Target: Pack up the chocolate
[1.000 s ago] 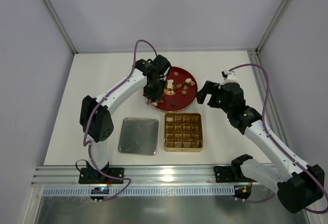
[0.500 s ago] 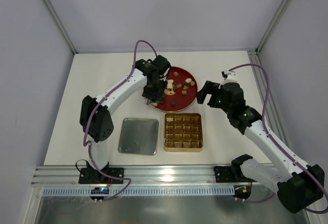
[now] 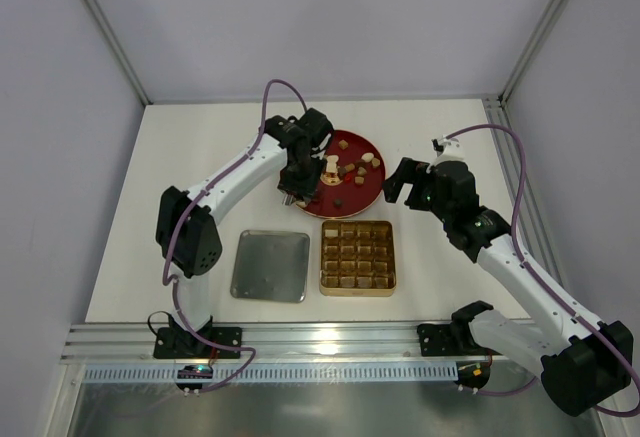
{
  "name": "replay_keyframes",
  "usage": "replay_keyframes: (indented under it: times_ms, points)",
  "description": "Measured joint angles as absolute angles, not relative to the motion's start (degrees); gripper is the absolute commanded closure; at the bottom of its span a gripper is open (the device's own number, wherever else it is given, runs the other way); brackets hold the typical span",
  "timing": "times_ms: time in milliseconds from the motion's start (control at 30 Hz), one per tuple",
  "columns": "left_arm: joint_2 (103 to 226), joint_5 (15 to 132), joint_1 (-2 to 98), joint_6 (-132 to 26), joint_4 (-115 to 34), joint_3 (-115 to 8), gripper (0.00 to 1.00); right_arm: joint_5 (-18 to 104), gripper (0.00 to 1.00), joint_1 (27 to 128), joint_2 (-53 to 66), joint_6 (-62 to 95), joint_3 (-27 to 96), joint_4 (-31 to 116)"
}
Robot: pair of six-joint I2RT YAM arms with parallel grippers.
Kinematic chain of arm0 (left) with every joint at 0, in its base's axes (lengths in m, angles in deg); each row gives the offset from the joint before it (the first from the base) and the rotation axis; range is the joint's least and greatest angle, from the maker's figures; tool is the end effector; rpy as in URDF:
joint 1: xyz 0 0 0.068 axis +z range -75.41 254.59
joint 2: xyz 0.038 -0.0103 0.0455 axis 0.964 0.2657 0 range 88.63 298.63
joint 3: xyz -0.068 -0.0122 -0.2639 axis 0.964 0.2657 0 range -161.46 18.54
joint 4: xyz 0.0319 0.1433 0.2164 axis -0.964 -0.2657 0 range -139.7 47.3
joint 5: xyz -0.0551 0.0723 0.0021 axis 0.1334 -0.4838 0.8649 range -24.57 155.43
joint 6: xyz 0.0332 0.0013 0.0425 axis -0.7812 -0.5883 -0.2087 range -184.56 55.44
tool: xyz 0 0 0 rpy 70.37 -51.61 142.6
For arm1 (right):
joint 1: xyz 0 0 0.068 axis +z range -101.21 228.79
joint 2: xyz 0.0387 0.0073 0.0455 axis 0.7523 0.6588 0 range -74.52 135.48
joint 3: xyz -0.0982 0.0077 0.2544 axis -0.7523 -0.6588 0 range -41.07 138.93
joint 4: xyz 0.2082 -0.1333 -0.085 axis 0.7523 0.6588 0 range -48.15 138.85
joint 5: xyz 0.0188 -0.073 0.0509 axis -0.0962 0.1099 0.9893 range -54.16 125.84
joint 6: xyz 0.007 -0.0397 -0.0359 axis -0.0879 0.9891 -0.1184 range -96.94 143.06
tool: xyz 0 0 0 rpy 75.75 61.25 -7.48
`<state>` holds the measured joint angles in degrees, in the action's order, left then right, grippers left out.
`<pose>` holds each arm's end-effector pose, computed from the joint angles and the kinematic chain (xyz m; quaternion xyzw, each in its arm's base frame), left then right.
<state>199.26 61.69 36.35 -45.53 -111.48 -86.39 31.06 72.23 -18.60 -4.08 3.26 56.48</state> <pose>0.3094 -0.2408 0.2904 0.1610 0.9771 -0.0363 0.1340 0.2052 0.0857 0.2932 0.0494 0.8472 0.1934 0.4924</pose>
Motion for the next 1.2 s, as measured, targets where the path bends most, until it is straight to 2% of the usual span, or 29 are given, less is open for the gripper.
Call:
replay_keyframes:
  times_ms: [133, 367, 1200]
  points:
    - [199.3, 61.7, 36.3, -45.5, -111.6, -86.4, 0.61, 31.1, 0.00, 72.2, -18.6, -4.1, 3.3, 56.5]
    - [199.5, 61.8, 36.3, -45.7, -111.6, -86.4, 0.73, 31.1, 0.00, 72.2, -18.6, -4.1, 3.3, 56.5]
    - [199.5, 61.2, 36.0, -45.5, -113.7, -90.8, 0.73, 31.0, 0.00, 72.2, -18.6, -4.1, 3.3, 56.5]
